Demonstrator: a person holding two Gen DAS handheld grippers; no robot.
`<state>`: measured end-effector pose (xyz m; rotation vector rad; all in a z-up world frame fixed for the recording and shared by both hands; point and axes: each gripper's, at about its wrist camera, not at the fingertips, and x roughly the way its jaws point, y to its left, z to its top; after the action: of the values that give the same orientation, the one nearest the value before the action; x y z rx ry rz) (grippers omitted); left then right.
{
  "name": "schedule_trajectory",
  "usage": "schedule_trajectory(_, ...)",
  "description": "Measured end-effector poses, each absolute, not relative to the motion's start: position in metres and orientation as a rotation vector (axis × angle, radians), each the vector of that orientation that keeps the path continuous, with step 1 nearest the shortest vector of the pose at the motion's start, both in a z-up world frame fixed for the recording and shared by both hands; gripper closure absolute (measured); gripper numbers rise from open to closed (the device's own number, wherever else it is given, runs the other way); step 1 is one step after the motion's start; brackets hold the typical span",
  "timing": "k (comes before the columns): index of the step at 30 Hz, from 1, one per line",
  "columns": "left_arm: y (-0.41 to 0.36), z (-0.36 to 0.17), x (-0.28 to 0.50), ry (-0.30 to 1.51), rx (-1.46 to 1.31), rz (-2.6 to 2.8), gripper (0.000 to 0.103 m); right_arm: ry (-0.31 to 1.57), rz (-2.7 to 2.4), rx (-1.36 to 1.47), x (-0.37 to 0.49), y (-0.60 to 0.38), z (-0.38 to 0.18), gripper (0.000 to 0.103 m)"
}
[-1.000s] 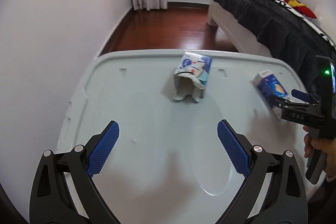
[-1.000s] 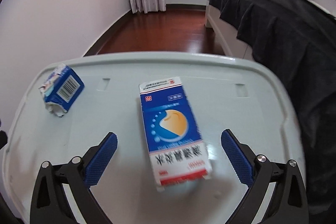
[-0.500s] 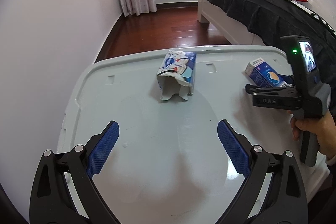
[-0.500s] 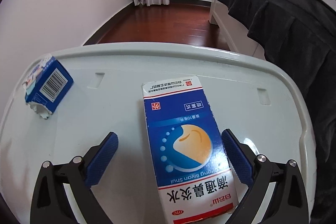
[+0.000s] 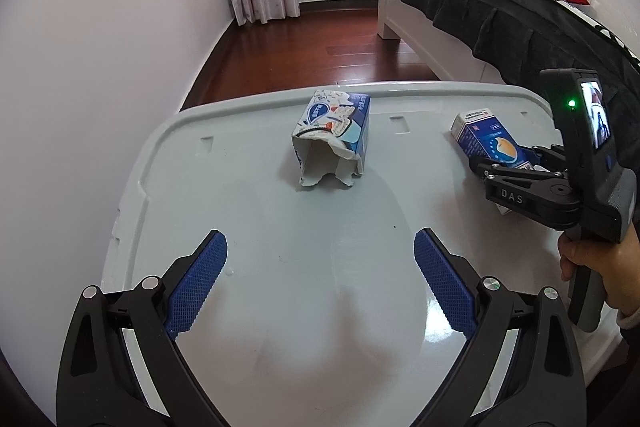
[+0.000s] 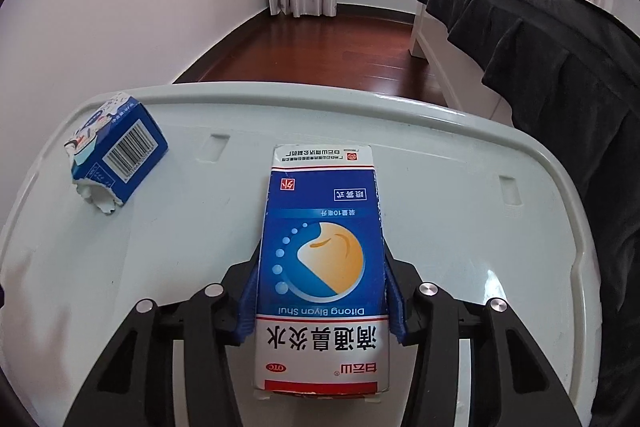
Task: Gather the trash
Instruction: 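Move both tools back to the table and grasp the blue medicine box with the right tool, then grasp the white cupcake snack box with the left tool while the right tool holds the medicine box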
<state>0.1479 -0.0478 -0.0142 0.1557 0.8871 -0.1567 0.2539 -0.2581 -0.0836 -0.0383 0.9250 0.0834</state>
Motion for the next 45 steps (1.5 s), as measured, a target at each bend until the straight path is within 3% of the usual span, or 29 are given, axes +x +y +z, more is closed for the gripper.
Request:
schedule_trajectory(11,-0.055,-0.014,0.174,0.833,0.138,-0.247,0.011,0.975,0.111,0.004,0.223,-0.262,-0.081,0.054)
schedule_trajectory(23,-0.066,-0.044,0.249,0.882,0.129,-0.221,0.011,0.974,0.137,-0.002,0.223,-0.267,-0.082,0.054)
schedule_trajectory(37,-0.083,-0.073,0.282,0.909,0.180,-0.234,0.011,0.972,0.139,0.004,0.225,-0.267,-0.082,0.053)
schedule_trajectory(38,-0.085,-0.075,0.282,0.901,0.188,-0.229,0.014,0.972,0.138,0.003,0.225,-0.266,-0.082,0.053)
schedule_trajectory(40,-0.086,-0.078,0.281,0.897,0.188,-0.254,0.044,0.973,0.135,0.001,0.226,-0.265,-0.082,0.053)
schedule_trajectory(41,-0.086,-0.076,0.280,0.888,0.179,-0.260,0.050,0.970,0.134,0.000,0.226,-0.265,-0.082,0.053)
schedule_trajectory(45,-0.088,-0.074,0.279,0.885,0.173,-0.257,0.050,0.969,0.128,0.000,0.228,-0.263,-0.083,0.053)
